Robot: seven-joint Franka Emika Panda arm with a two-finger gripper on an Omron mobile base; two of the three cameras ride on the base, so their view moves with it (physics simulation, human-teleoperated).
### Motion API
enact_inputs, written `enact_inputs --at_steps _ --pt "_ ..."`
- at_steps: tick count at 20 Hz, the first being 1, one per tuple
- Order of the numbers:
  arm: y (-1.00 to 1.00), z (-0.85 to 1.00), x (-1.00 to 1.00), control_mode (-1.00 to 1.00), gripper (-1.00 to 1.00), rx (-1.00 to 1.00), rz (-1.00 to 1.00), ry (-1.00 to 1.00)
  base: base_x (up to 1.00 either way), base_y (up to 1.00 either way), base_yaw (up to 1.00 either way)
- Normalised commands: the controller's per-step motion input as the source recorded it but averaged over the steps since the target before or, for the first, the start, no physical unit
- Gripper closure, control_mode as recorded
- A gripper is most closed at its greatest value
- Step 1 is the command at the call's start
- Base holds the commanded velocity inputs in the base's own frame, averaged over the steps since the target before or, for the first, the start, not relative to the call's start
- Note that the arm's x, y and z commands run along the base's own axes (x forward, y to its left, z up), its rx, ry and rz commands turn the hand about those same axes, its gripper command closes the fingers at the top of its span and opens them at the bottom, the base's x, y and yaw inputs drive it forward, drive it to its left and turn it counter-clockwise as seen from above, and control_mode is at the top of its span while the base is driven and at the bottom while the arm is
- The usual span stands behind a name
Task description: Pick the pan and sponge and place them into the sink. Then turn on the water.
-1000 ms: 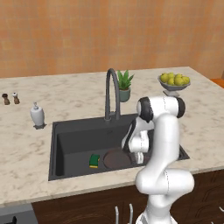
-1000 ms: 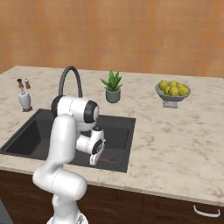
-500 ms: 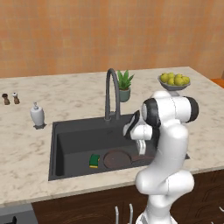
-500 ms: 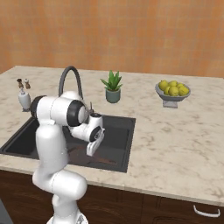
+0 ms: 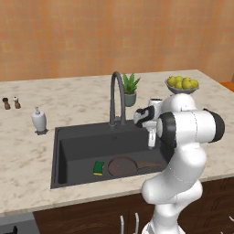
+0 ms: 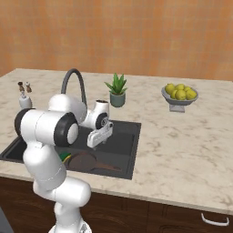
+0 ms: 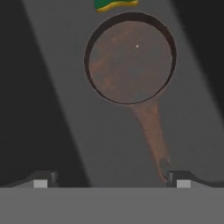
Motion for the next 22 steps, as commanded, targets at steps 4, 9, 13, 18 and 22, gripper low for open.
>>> enact_inputs --at_steps 4,9,13,18,22 --pt "-0.13 1.0 0.0 -1.0 -1.0 0.01 -0.26 0.16 0.0 0.0 0.0" --pt "0.0 0.54 -0.06 -1.0 -1.0 0.0 -0.23 0.06 0.0 0.0 0.0" --pt "0.05 0.0 0.0 -1.0 -1.0 0.0 0.0 0.0 0.0 0.0 0.0" --pt "0.33 0.0 0.45 -1.0 -1.0 -0.01 -0.43 -0.17 0.0 0.0 0.0" --pt "0.28 0.0 0.7 -1.0 -1.0 0.0 -0.64 -0.23 0.0 0.0 0.0"
